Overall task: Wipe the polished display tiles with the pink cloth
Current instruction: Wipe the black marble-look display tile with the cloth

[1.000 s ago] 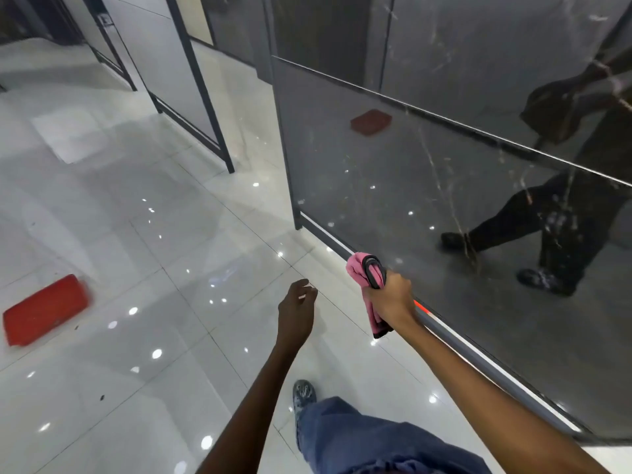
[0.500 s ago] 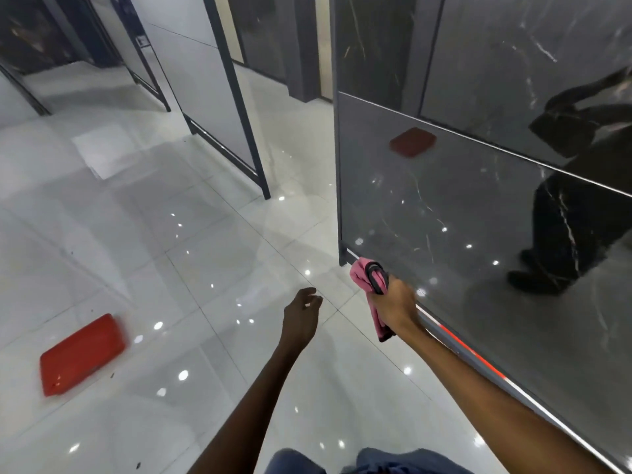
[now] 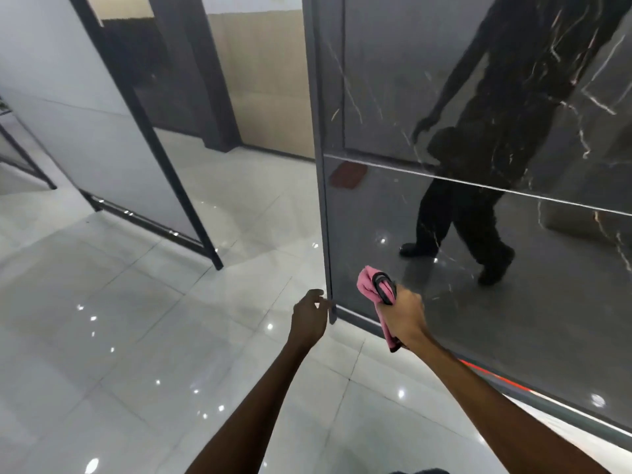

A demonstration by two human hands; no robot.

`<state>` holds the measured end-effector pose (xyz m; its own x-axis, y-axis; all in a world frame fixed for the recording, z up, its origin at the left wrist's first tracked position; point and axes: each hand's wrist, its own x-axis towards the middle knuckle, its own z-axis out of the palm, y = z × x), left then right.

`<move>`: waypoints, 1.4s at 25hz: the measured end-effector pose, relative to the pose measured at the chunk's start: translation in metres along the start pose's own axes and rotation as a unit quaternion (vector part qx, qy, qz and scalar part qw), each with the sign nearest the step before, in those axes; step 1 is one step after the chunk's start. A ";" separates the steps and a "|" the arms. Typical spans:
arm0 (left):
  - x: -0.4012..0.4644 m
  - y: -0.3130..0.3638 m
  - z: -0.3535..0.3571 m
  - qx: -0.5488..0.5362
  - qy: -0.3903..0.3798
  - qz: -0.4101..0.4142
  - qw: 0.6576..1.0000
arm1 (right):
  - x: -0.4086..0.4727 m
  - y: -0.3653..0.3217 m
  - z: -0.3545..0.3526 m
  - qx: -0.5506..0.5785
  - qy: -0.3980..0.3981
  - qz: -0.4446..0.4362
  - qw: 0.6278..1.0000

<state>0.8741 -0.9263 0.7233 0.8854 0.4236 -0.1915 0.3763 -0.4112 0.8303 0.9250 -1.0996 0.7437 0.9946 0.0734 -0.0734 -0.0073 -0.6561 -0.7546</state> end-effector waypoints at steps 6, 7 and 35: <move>0.140 0.055 -0.033 0.027 0.029 0.109 0.993 | 0.084 -0.032 0.017 0.024 0.105 0.037 0.993; 0.167 0.064 -0.034 0.047 0.045 0.133 0.989 | 0.102 -0.032 0.018 0.029 0.125 0.034 0.991; 0.515 0.111 0.032 0.135 0.344 0.665 0.649 | 0.373 0.007 -0.005 -0.428 0.593 -0.346 0.588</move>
<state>1.3812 -0.7796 0.7002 0.1801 -0.2281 0.9568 -0.4803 -0.8693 -0.1169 1.2967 -1.0807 0.7143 0.1053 0.3031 0.9471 -0.0080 -0.9521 0.3056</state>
